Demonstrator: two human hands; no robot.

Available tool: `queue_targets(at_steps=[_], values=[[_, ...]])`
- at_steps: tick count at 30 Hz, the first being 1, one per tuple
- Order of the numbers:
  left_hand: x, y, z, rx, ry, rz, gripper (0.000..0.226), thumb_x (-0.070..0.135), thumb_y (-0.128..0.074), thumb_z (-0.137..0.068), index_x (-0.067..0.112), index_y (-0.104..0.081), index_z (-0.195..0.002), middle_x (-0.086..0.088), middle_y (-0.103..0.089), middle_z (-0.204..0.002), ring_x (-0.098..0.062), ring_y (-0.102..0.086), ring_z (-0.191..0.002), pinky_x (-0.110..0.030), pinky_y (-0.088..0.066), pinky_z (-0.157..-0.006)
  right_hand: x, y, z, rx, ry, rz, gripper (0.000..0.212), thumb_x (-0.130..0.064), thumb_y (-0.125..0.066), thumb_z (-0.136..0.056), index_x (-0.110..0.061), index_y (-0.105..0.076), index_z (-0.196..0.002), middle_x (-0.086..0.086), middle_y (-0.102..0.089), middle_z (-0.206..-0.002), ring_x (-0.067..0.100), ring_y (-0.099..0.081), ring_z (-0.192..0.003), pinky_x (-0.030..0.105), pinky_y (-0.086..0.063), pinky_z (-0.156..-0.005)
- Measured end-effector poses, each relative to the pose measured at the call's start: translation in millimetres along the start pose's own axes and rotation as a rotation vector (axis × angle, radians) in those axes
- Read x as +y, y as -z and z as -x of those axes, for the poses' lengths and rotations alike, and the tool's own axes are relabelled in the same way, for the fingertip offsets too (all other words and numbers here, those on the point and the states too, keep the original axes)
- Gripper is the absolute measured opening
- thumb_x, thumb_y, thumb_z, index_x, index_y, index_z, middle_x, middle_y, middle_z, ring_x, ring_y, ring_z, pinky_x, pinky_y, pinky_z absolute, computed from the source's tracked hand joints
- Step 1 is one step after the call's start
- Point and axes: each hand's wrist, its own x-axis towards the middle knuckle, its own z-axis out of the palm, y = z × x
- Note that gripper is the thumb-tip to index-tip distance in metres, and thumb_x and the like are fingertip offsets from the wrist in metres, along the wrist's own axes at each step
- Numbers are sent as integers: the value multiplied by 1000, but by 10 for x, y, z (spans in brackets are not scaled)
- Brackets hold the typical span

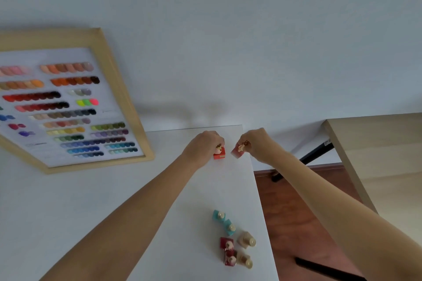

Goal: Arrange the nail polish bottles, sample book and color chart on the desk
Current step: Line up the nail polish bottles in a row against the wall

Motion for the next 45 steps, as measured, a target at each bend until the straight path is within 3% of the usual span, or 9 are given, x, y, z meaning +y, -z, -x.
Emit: queue_targets(at_steps=[3,14,18,24,28,31,35,40,45], values=[[-45,43,-233,-6,-7,-4,24,3,-58,-86,5,-67,-109,-13,-64,-114,-30,-62,-99,-39,-52,-87,83,69,-246,-10,39,23,27,2,-54,-87,-10,-71,-104,7,-71,-105,24,-63,-96,34,-51,-85],[-123,62,-609,79,-68,2,29,4,-60,-83,15,-68,-108,-8,-63,-108,-27,-58,-99,-31,-48,-79,294,106,-661,-34,120,-4,29,4,-53,-85,-11,-69,-104,9,-69,-103,24,-61,-93,36,-51,-85],[-93,16,-587,157,-67,16,34,2,-57,-87,15,-65,-117,-9,-57,-127,-28,-58,-109,-34,-50,-87,344,35,-647,62,130,-145,32,7,-56,-81,-15,-67,-102,7,-68,-99,22,-62,-84,32,-51,-81],[-88,-164,-468,406,-17,123,47,10,-71,-77,15,-51,-120,-3,-52,-125,-23,-60,-103,-34,-55,-77,381,-255,-451,283,-75,-458,64,-7,-73,-75,-23,-38,-126,1,-59,-110,13,-58,-86,26,-50,-77],[-112,-403,-400,426,190,332,61,17,-77,-74,13,-45,-126,-7,-53,-124,-21,-58,-107,-21,-45,-83,390,-536,-397,252,-308,-559,71,-6,-74,-75,-15,-37,-135,7,-57,-118,17,-58,-85,24,-48,-73],[-153,-513,-459,327,334,424,64,15,-79,-72,8,-47,-127,-13,-56,-123,-27,-57,-110,-33,-49,-93,359,-638,-441,216,-400,-622,66,-3,-70,-78,-12,-40,-136,10,-58,-121,16,-61,-83,26,-49,-75],[-151,-553,-564,281,348,524,44,10,-78,-71,8,-61,-112,-12,-66,-106,-25,-63,-97,-41,-52,-88,300,-664,-543,248,-407,-642,51,-2,-63,-82,-9,-51,-130,10,-63,-115,14,-62,-78,25,-47,-76],[-143,-608,-667,346,365,534,19,11,-75,-73,5,-68,-90,-11,-70,-83,-26,-63,-77,-35,-52,-71,280,-681,-625,282,-376,-598,24,-1,-61,-83,-11,-66,-104,1,-70,-89,7,-58,-67,12,-41,-66],[-94,-657,-750,406,404,521,8,12,-73,-77,7,-66,-73,-8,-63,-68,-20,-53,-64,-26,-38,-61,325,-687,-705,302,-370,-556,11,2,-56,-82,-4,-65,-80,9,-70,-73,25,-57,-67,27,-43,-62]])
